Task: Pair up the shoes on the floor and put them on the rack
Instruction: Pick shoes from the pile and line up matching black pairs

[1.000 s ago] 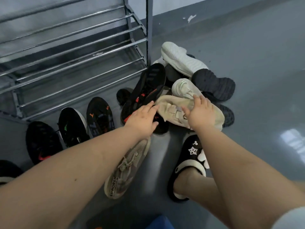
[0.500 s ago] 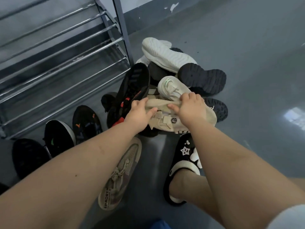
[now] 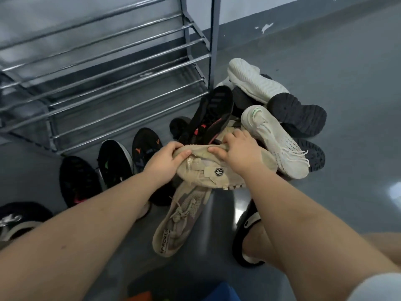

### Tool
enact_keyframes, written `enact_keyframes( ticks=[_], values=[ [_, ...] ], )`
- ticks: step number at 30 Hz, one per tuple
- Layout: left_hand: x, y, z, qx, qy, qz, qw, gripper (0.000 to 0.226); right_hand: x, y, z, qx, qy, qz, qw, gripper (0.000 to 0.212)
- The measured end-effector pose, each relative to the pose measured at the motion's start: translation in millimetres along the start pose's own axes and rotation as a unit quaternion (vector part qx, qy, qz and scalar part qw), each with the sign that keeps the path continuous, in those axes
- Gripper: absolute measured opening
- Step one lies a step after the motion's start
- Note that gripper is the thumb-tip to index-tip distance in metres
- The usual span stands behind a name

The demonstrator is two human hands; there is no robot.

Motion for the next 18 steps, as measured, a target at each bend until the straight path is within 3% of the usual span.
enact_keyframes(
  ticks=[5, 10, 15, 18],
  values=[
    [70.8, 20.5, 46.9, -0.026, 0.044, 0.06, 0.997, 0.037, 81.9, -22.5, -20.9, 0.046, -0.007, 0.08, 0.996, 0.063],
    [146.7, 44.0, 86.0, -0.042, 0.088, 0.142, 0.985, 0.032, 158.1, -35.0, -54.6, 0.147, -0.053, 0.129, 0.979, 0.057],
    [205.3, 70.0, 94.6, 0.001, 0.082, 0.222, 0.972, 0.048, 190.1, -17.9, -102.5, 0.26, -0.101, 0.083, 0.957, 0.056],
    [230.7, 79.2, 82.5, 0.037, 0.07, 0.269, 0.96, 0.053, 202.8, 0.5, -131.5, 0.339, -0.068, 0.079, 0.935, 0.06]
  ],
)
Point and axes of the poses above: each hand's wrist, its own y-axis away from the middle knuckle, its own z-axis out of the back of the hand, x = y × z, the point moved 6 cm from there along -y, towards the middle knuckle, and after that the axes turned 11 degrees about z, right-handed, at the moved point
